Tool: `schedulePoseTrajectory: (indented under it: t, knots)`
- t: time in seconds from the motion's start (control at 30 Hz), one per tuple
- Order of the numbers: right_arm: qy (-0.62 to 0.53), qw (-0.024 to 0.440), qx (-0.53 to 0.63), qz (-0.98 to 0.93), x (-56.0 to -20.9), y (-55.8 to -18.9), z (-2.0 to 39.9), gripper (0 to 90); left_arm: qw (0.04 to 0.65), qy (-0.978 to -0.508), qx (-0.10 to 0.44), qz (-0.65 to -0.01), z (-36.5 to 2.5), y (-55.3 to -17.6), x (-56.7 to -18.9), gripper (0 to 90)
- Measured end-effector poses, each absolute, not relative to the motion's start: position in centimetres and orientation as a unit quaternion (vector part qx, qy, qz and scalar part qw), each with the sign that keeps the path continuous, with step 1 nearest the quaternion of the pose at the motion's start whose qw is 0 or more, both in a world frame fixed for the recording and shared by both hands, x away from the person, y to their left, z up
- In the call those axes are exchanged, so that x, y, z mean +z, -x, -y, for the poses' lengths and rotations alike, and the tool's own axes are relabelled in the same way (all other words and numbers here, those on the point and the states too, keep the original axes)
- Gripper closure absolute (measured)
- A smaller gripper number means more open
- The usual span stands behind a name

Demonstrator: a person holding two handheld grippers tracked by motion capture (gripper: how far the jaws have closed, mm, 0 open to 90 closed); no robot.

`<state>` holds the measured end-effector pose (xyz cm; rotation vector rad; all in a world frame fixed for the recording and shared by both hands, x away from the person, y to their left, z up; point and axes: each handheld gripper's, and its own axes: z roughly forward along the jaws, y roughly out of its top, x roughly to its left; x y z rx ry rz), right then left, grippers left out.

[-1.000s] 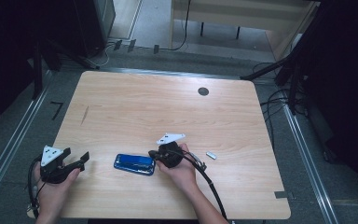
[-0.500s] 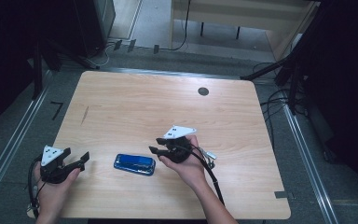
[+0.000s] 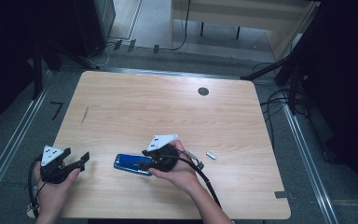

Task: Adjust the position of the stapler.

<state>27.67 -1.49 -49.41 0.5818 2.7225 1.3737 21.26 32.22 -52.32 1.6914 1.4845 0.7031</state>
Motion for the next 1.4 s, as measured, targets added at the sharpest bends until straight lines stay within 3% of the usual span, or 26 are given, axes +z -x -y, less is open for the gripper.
schedulePoseTrajectory:
  t: [0.4, 1.4]
  knots:
    - [-0.175, 0.027, 0.403, -0.898, -51.6, -28.0, -0.7, 59.5, 0.382, -0.662, 0.275, -0.583, -32.2, -21.2, -52.3, 24.9]
    - [-0.169, 0.068, 0.394, -0.901, -51.7, -26.6, -0.2, 66.7, 0.379, -0.663, 0.274, -0.584, -32.2, -21.3, -52.3, 25.1]
